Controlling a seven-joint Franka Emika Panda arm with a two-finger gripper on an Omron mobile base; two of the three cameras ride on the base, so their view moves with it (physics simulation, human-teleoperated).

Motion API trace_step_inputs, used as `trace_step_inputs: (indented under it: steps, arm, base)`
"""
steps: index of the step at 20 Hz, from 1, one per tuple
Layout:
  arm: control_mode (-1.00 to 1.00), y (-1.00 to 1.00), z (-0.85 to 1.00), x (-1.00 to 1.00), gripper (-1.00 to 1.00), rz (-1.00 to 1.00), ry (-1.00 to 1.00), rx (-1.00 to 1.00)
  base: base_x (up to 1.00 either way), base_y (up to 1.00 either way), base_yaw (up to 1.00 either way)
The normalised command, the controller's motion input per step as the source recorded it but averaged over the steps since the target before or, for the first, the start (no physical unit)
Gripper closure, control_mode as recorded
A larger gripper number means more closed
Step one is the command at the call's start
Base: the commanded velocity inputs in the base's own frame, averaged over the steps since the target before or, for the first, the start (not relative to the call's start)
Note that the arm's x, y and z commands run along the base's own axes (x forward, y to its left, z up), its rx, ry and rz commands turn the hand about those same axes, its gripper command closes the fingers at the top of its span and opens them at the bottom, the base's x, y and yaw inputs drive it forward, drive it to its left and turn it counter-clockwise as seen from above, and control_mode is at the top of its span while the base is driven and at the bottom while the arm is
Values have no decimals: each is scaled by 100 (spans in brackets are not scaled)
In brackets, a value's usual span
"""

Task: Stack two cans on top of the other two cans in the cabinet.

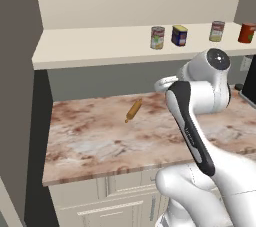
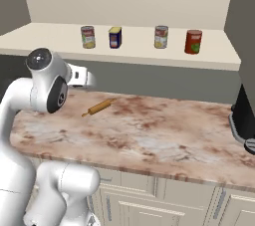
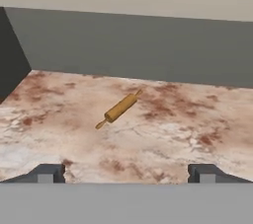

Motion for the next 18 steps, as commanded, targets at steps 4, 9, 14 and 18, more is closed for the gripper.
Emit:
trace_step_inputs:
  steps: [4, 9, 14, 18]
  arm:
    - [-100, 4, 29, -6, -100, -2, -18, 0]
    - [-100, 1, 36, -1, -100, -5, -4, 0]
    - [-100, 3, 42, 0, -100, -10, 1, 0]
    - [-100, 7, 45, 0, -100, -6, 3, 0]
  base:
    - [0, 0, 0]
    - [0, 0, 0]
    - [0, 0, 0]
    - [0, 0, 0]
